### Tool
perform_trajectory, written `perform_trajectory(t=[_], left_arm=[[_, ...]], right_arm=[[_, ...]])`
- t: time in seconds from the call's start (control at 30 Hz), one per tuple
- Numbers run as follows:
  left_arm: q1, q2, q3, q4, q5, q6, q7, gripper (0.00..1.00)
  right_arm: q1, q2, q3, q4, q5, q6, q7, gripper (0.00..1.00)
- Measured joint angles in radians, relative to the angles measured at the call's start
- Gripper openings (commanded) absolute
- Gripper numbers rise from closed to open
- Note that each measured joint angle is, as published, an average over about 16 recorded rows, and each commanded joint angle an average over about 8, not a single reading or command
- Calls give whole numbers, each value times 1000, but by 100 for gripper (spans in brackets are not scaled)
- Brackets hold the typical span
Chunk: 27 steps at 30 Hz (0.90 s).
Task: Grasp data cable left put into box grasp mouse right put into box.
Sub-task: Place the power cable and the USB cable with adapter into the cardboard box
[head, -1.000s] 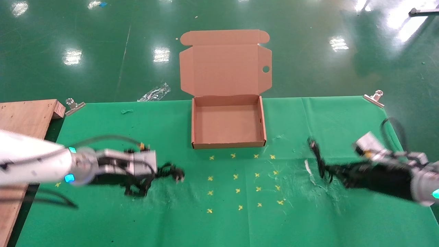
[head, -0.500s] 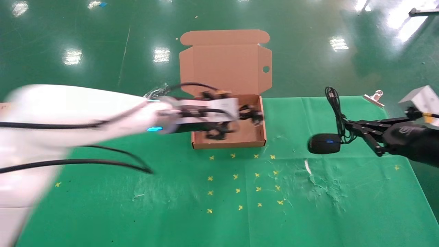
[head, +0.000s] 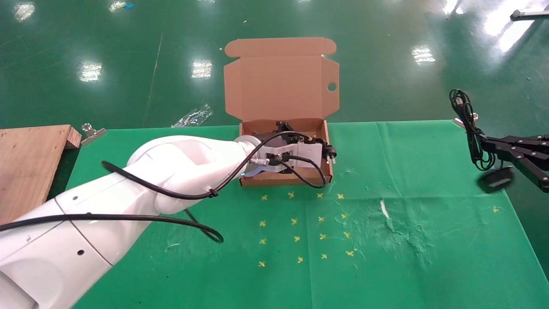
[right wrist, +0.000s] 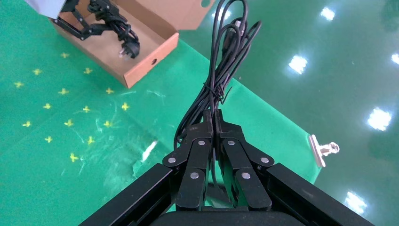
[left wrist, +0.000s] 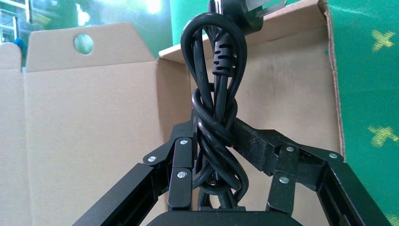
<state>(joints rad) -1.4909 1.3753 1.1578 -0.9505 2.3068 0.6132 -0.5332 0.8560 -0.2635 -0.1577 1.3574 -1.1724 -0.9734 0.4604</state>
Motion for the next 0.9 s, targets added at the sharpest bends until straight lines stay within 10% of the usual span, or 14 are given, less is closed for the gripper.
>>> perform_trajectory(t=[0.43, 0.9], left_arm=[[-88, -35, 144, 76, -55, -65, -157, 100], [-134, -322, 81, -24, -180, -77, -228, 100]], right_arm=[[51, -84, -13, 1, 6, -12, -75, 0], [252, -340, -162, -10, -146, -35, -71, 0]])
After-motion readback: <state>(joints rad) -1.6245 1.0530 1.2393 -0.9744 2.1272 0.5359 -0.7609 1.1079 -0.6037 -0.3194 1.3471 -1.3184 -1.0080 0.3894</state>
